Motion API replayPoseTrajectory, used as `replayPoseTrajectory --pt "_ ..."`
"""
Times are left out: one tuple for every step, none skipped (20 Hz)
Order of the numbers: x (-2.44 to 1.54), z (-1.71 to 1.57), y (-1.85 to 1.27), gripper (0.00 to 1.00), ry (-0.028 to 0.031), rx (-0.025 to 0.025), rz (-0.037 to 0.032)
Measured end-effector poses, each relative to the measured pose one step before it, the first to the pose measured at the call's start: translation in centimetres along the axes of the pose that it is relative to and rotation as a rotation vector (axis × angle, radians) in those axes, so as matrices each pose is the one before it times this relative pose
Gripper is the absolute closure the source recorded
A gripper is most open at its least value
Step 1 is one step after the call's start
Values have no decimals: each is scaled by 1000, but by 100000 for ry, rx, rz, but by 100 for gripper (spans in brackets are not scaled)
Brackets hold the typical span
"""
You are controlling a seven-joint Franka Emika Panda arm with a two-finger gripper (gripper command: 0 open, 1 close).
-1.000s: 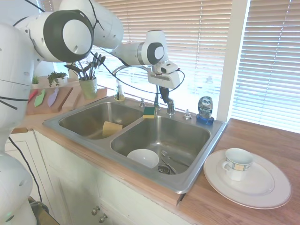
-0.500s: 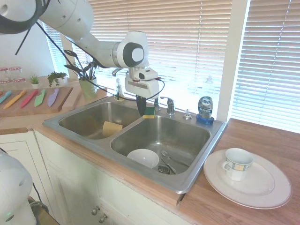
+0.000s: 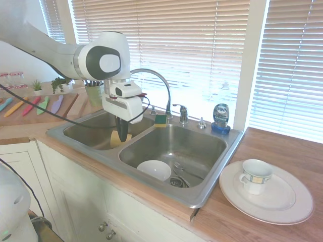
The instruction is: Turn off the faucet
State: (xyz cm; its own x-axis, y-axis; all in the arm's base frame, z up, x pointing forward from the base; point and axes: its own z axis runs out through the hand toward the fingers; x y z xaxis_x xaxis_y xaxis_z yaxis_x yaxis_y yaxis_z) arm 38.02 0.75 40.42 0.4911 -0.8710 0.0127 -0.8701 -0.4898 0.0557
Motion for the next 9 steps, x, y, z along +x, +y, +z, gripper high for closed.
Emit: replayPoseTrajectory --pt "-347 137 846 0 -265 519 -45" --pt "-241 49 643 0 -368 632 20" --pt "-160 30 453 0 -327 529 23" --pt "-123 53 300 0 -272 295 29" --pt "-91 46 142 0 -279 188 -43" --pt "-52 79 73 0 -347 50 -15" --pt "-29 151 72 0 -335 -188 -114" --pt "3 175 94 0 -301 -213 -114" --pt "35 143 95 0 -286 -135 -75"
